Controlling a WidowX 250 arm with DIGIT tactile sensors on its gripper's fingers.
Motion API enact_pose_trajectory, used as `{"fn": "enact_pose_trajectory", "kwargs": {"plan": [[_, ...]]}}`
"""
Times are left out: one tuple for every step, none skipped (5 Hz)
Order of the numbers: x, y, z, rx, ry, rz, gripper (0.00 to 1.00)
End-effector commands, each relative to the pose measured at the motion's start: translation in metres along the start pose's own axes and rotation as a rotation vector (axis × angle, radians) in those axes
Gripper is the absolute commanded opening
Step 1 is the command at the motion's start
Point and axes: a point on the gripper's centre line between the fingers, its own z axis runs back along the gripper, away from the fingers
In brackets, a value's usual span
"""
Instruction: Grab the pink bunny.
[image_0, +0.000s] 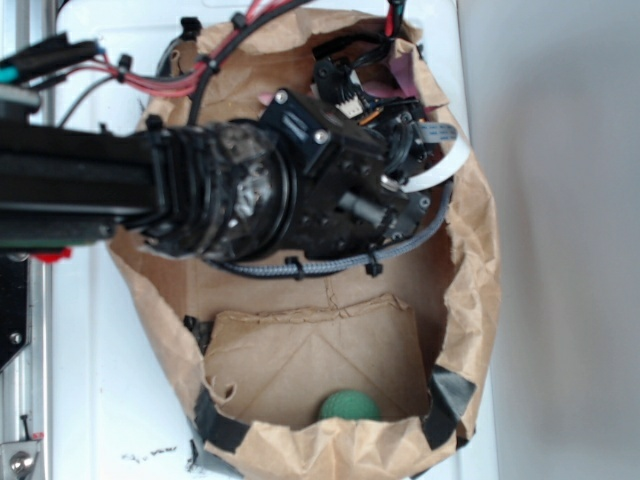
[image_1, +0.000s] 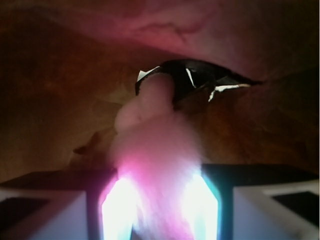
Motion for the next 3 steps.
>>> {"fn": "enact_pose_trajectory", "kwargs": {"plan": [[0.005, 0.004, 0.009, -0.02, 0.002, 0.02, 0.0], [0.005, 0.008, 0.023, -0.056, 0.021, 0.011, 0.0], [0.003, 0.014, 0.053, -0.131, 0.052, -0.005, 0.0]]}}
